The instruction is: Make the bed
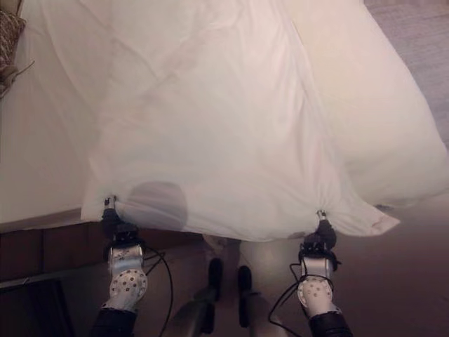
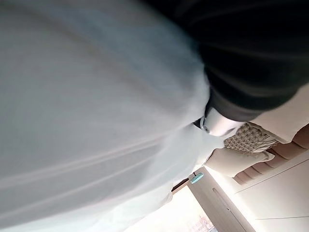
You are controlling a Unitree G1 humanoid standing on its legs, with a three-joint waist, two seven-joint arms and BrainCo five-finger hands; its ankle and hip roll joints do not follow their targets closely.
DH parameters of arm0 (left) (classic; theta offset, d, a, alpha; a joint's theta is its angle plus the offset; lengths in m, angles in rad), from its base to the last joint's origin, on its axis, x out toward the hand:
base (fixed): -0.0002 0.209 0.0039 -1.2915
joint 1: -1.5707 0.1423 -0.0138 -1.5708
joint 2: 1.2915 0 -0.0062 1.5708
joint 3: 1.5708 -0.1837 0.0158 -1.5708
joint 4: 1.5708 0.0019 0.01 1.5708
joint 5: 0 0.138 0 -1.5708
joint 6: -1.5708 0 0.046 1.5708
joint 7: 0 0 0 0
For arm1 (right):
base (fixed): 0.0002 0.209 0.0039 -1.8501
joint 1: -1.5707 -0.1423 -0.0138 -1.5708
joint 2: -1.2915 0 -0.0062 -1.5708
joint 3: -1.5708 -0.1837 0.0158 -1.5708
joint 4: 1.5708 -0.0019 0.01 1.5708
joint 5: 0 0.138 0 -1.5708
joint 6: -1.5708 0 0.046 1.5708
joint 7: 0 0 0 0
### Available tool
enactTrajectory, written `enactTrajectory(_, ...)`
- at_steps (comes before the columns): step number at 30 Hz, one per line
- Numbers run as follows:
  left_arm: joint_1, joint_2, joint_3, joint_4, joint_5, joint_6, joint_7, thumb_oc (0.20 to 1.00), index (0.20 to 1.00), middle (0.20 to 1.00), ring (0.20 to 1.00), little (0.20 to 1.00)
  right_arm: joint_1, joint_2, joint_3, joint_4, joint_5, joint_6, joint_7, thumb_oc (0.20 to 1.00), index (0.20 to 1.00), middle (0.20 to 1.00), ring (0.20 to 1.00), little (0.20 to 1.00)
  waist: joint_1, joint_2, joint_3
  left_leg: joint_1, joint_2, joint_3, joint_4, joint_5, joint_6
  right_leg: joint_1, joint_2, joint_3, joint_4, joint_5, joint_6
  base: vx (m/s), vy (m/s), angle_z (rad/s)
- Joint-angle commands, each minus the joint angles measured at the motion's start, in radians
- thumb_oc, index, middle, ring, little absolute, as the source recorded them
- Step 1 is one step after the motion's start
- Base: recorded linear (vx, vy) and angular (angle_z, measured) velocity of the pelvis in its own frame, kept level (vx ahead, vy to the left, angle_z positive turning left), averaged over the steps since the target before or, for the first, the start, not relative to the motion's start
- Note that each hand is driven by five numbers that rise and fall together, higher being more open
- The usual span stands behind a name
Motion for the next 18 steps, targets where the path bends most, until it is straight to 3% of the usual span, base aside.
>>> enactTrajectory(1,-0.005,0.015,0.039,-0.039,0.072,-0.038,-0.007,0.2,0.2,0.2,0.2,0.2,0.042,-0.017,-0.017,-0.037,-0.023,-0.034,0.012,0.2,0.2,0.2,0.2,0.2,0.008,-0.01,-0.066,0.01,-0.015,0.032,0.072,-0.117,-0.039,0.02,0.002,0.006,-0.194,0.143,0.098,0.05,-0.191,0.02)
enactTrajectory(6,-0.019,0.001,0.069,0.011,0.076,-0.057,0.021,0.2,0.2,0.2,0.2,0.2,0.048,-0.021,-0.042,-0.002,-0.001,-0.045,0.005,0.2,0.2,0.2,0.2,0.2,0.003,-0.006,-0.06,-0.014,-0.033,-0.011,0.137,-0.114,-0.068,0.061,-0.007,-0.019,-0.221,0.135,0.083,0.03,-0.154,0.28)
enactTrajectory(7,-0.026,0.003,0.082,0.013,0.093,-0.062,0.04,0.2,0.2,0.2,0.2,0.2,0.049,-0.028,-0.062,0.009,0.005,-0.05,0.001,0.2,0.2,0.2,0.2,0.2,-0.003,-0.018,-0.062,-0.023,0.016,0.01,0.142,-0.107,-0.079,0.062,-0.029,-0.027,-0.22,0.131,0.082,-0.01,-0.062,0.32)
enactTrajectory(8,-0.026,0.003,0.082,0.013,0.095,-0.061,0.041,0.2,0.2,0.2,0.2,0.2,0.048,-0.028,-0.062,0.01,0.006,-0.05,0.002,0.2,0.2,0.2,0.2,0.2,-0.004,-0.018,-0.061,-0.024,0.016,0.009,0.143,-0.108,-0.08,0.062,-0.029,-0.029,-0.219,0.129,0.082,0.01,-0.087,0.56)
enactTrajectory(9,-0.021,0.007,0.101,0.006,0.111,-0.07,0.055,0.2,0.2,0.2,0.2,0.2,0.045,-0.036,-0.071,0.015,0.003,-0.053,0.004,0.2,0.2,0.2,0.2,0.2,0.004,-0.034,-0.064,-0.025,0.092,-0.033,0.114,-0.072,-0.09,0.063,-0.048,-0.034,-0.208,0.11,0.079,0.02,-0.032,0.51)
enactTrajectory(10,-0.021,0.008,0.101,0.005,0.113,-0.07,0.057,0.2,0.2,0.2,0.2,0.2,0.044,-0.035,-0.071,0.016,0.004,-0.053,0.004,0.2,0.2,0.2,0.2,0.2,0.002,-0.034,-0.065,-0.024,0.092,-0.035,0.109,-0.069,-0.092,0.062,-0.049,-0.037,-0.206,0.109,0.078,0.03,-0.027,0.52)
enactTrajectory(11,-0.021,0.011,0.109,0.002,0.124,-0.076,0.071,0.2,0.2,0.2,0.2,0.2,0.042,-0.037,-0.076,0.026,0.006,-0.053,0.006,0.2,0.2,0.2,0.2,0.2,0.007,-0.036,-0.067,-0.022,0.129,-0.057,0.083,-0.046,-0.094,0.056,-0.051,-0.038,-0.192,0.099,0.076,0.04,0.028,0.36)
enactTrajectory(12,-0.019,0.015,0.123,-0.011,0.144,-0.091,0.107,0.2,0.2,0.2,0.2,0.2,0.04,-0.041,-0.073,0.031,-0.008,-0.054,0.002,0.2,0.2,0.2,0.2,0.2,0.016,-0.04,-0.062,-0.005,0.237,-0.094,-0.009,0.045,-0.116,0.031,-0.064,-0.048,-0.116,0.061,0.068,0.03,0.028,0.31)
enactTrajectory(14,-0.02,0.015,0.123,-0.012,0.146,-0.091,0.109,0.2,0.2,0.2,0.2,0.2,0.039,-0.041,-0.074,0.03,-0.009,-0.054,0.002,0.2,0.2,0.2,0.2,0.2,0.014,-0.04,-0.064,-0.006,0.237,-0.095,-0.019,0.055,-0.118,0.024,-0.064,-0.05,-0.113,0.063,0.067,0.02,0.067,0.28)
enactTrajectory(15,-0.022,0.03,0.133,-0.015,0.166,-0.09,0.124,0.2,0.2,0.2,0.2,0.2,0.033,-0.04,-0.066,0.032,-0.014,-0.053,0.002,0.2,0.2,0.2,0.2,0.2,0.025,-0.033,-0.062,0.023,0.3,-0.104,-0.104,0.102,-0.135,-0.003,-0.072,-0.057,-0.046,0.034,0.067,0.03,0.196,0.25)
enactTrajectory(16,-0.021,0.036,0.138,-0.015,0.173,-0.092,0.128,0.2,0.2,0.2,0.2,0.2,0.028,-0.041,-0.065,0.036,-0.012,-0.054,0.005,0.2,0.2,0.2,0.2,0.2,0.033,-0.026,-0.058,0.031,0.317,-0.108,-0.146,0.126,-0.151,-0.012,-0.075,-0.06,-0.021,0.023,0.07,0.02,0.31,0.14)
enactTrajectory(18,-0.033,0.043,0.139,0.01,0.177,-0.097,0.14,0.2,0.2,0.2,0.2,0.2,0.016,-0.037,-0.052,0.03,-0.021,-0.055,0.009,0.2,0.2,0.2,0.2,0.2,0.036,0.005,-0.052,0.06,0.351,-0.024,-0.203,0.129,-0.185,-0.039,-0.111,-0.087,0.001,0.026,0.103,-0.03,0.387,-0.01)
